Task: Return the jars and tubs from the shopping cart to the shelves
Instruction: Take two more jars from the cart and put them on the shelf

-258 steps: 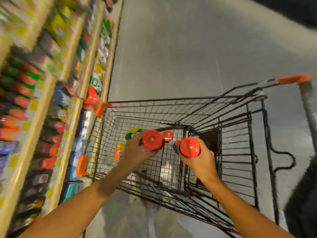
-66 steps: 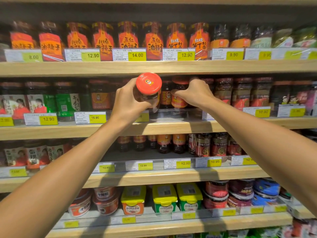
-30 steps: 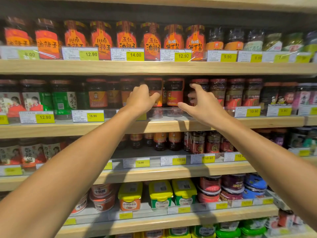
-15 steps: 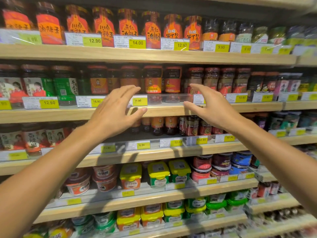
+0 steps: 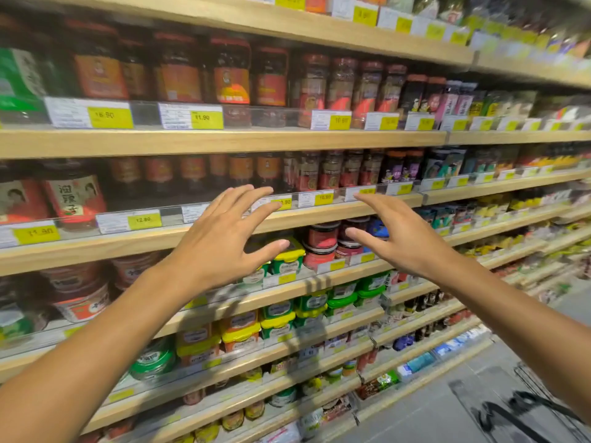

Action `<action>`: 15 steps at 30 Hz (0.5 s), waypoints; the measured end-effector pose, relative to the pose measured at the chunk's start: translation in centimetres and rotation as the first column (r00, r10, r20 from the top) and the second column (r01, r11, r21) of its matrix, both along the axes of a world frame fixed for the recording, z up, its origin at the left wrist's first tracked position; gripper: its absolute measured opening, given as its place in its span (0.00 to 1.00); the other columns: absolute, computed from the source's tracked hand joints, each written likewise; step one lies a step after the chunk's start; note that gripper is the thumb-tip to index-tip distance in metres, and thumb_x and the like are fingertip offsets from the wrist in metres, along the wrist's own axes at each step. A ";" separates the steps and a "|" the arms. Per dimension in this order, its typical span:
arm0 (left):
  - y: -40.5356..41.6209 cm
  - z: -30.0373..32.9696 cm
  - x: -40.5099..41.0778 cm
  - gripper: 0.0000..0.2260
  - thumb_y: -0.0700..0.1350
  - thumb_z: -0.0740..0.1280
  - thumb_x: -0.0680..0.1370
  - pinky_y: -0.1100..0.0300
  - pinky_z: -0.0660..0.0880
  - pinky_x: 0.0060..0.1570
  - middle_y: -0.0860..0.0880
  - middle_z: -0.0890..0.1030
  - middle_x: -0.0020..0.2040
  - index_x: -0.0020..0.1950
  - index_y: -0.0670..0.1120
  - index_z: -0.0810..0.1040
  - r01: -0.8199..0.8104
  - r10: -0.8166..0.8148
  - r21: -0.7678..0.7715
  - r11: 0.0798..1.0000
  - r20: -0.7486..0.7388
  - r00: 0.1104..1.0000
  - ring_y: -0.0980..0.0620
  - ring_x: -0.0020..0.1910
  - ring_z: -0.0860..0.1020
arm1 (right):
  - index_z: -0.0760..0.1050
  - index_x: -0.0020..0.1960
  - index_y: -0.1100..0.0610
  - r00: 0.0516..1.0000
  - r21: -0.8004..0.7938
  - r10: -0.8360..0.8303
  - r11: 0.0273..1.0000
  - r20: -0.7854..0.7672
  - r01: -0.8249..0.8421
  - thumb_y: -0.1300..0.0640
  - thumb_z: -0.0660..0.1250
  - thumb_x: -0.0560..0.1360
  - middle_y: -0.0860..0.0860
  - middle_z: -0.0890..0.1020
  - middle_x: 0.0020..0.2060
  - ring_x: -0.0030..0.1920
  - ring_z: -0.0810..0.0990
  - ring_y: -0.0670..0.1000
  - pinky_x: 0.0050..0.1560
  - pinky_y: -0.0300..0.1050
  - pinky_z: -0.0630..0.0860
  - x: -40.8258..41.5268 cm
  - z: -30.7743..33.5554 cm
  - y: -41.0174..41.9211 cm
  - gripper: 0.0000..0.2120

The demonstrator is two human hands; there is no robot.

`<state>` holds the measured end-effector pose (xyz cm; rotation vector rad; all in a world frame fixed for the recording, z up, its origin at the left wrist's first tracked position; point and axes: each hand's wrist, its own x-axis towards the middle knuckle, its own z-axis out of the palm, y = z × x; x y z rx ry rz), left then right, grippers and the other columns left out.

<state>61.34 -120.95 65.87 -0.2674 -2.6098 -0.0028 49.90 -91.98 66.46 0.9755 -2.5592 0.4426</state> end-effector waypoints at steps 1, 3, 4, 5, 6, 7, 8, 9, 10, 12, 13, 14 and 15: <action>0.6 -0.3 -0.1 0.34 0.72 0.48 0.77 0.47 0.56 0.77 0.54 0.59 0.80 0.78 0.55 0.64 0.012 -0.012 0.008 1.000 0.017 1.000 0.50 0.78 0.56 | 0.58 0.79 0.47 1.000 0.012 -0.002 1.000 0.004 0.002 0.34 0.59 0.79 0.47 0.65 0.76 0.76 0.60 0.48 0.74 0.49 0.62 0.2 -0.5 0.8 0.34; 1.9 -0.8 -0.3 0.34 0.72 0.47 0.77 0.48 0.55 0.78 0.55 0.59 0.79 0.78 0.55 0.63 0.033 -0.034 0.008 0.999 0.043 0.999 0.51 0.78 0.56 | 0.58 0.79 0.48 1.000 0.044 -0.005 0.999 0.000 0.005 0.34 0.58 0.79 0.46 0.64 0.76 0.76 0.59 0.48 0.75 0.47 0.59 0.4 -1.2 2.2 0.34; 2.6 -0.9 -0.4 0.34 0.72 0.47 0.77 0.49 0.55 0.78 0.54 0.60 0.79 0.78 0.56 0.63 0.039 -0.039 0.004 0.999 0.054 0.998 0.51 0.78 0.56 | 0.58 0.80 0.48 1.000 0.059 -0.009 0.998 0.000 0.009 0.33 0.57 0.79 0.46 0.64 0.77 0.77 0.58 0.48 0.75 0.45 0.57 0.5 -1.4 2.8 0.35; 3.4 -1.0 -0.6 0.33 0.72 0.47 0.77 0.49 0.55 0.77 0.54 0.60 0.79 0.78 0.56 0.62 0.045 -0.045 0.002 0.999 0.063 0.997 0.51 0.78 0.56 | 0.58 0.80 0.48 1.000 0.070 -0.014 0.997 -0.001 0.014 0.32 0.56 0.78 0.46 0.63 0.77 0.77 0.57 0.48 0.75 0.43 0.55 0.5 -1.6 3.4 0.35; 4.2 -1.1 -0.8 0.32 0.71 0.48 0.78 0.49 0.54 0.77 0.54 0.60 0.79 0.78 0.57 0.61 0.055 -0.055 0.002 0.998 0.072 0.996 0.51 0.78 0.56 | 0.57 0.80 0.48 1.000 0.078 -0.018 0.997 -0.002 0.018 0.31 0.55 0.78 0.46 0.62 0.78 0.78 0.55 0.48 0.75 0.42 0.52 0.5 -1.8 4.1 0.36; 5.2 -1.2 -1.0 0.31 0.71 0.49 0.78 0.49 0.54 0.77 0.55 0.60 0.78 0.77 0.58 0.60 0.067 -0.067 0.001 0.998 0.081 0.994 0.51 0.78 0.56 | 0.57 0.80 0.48 1.000 0.082 -0.020 0.996 0.000 0.020 0.31 0.54 0.78 0.45 0.61 0.78 0.79 0.54 0.47 0.75 0.40 0.49 0.6 -2.0 4.8 0.36; 6.3 -1.2 -1.3 0.30 0.70 0.49 0.78 0.50 0.54 0.77 0.55 0.61 0.78 0.78 0.58 0.59 0.077 -0.077 -0.003 0.997 0.092 0.993 0.51 0.77 0.57 | 0.57 0.80 0.47 1.000 0.080 -0.020 0.997 0.005 0.020 0.30 0.53 0.78 0.44 0.60 0.79 0.79 0.52 0.46 0.75 0.40 0.47 0.7 -2.2 5.6 0.36; 7.5 -1.2 -1.7 0.31 0.70 0.49 0.78 0.50 0.54 0.77 0.55 0.62 0.78 0.78 0.58 0.59 0.089 -0.087 -0.011 0.996 0.100 0.991 0.51 0.77 0.57 | 0.56 0.80 0.46 1.000 0.078 -0.023 0.997 0.011 0.022 0.29 0.51 0.78 0.44 0.60 0.79 0.79 0.50 0.46 0.76 0.42 0.46 0.7 -2.5 6.7 0.36; 8.8 -1.3 -2.1 0.31 0.70 0.48 0.78 0.50 0.55 0.77 0.55 0.62 0.77 0.78 0.57 0.61 0.100 -0.097 -0.021 0.995 0.104 0.990 0.51 0.77 0.58 | 0.55 0.80 0.45 0.999 0.076 -0.030 0.997 0.016 0.029 0.28 0.50 0.77 0.43 0.59 0.79 0.80 0.49 0.46 0.77 0.44 0.47 0.7 -2.8 7.9 0.37; 12.0 -1.3 -3.0 0.33 0.71 0.47 0.78 0.50 0.55 0.77 0.55 0.63 0.77 0.78 0.55 0.62 0.125 -0.120 -0.041 0.991 0.116 0.986 0.52 0.76 0.59 | 0.54 0.80 0.43 0.998 0.087 -0.055 0.995 0.028 0.052 0.27 0.48 0.77 0.42 0.57 0.80 0.80 0.47 0.45 0.79 0.49 0.48 0.6 -3.4 11.0 0.37; 13.8 -1.4 -3.6 0.33 0.71 0.47 0.78 0.50 0.55 0.77 0.55 0.62 0.77 0.78 0.55 0.62 0.141 -0.135 -0.043 0.989 0.127 0.983 0.52 0.76 0.59 | 0.54 0.81 0.43 0.997 0.094 -0.072 0.993 0.034 0.068 0.27 0.47 0.76 0.43 0.56 0.80 0.80 0.46 0.46 0.79 0.49 0.47 0.6 -3.6 12.9 0.37; 15.9 -1.6 -4.3 0.33 0.71 0.47 0.78 0.50 0.55 0.77 0.55 0.62 0.78 0.78 0.56 0.61 0.157 -0.150 -0.041 0.987 0.140 0.979 0.52 0.77 0.58 | 0.54 0.81 0.44 0.996 0.097 -0.087 0.992 0.035 0.083 0.27 0.47 0.76 0.43 0.56 0.80 0.80 0.46 0.47 0.79 0.49 0.46 0.7 -3.7 14.9 0.38; 18.1 -1.8 -5.0 0.33 0.71 0.46 0.78 0.49 0.54 0.78 0.55 0.60 0.79 0.78 0.56 0.61 0.174 -0.167 -0.037 0.984 0.154 0.974 0.52 0.77 0.58 | 0.54 0.81 0.45 0.994 0.096 -0.104 0.990 0.034 0.100 0.27 0.48 0.76 0.44 0.56 0.80 0.80 0.46 0.48 0.78 0.48 0.45 0.9 -3.8 17.1 0.38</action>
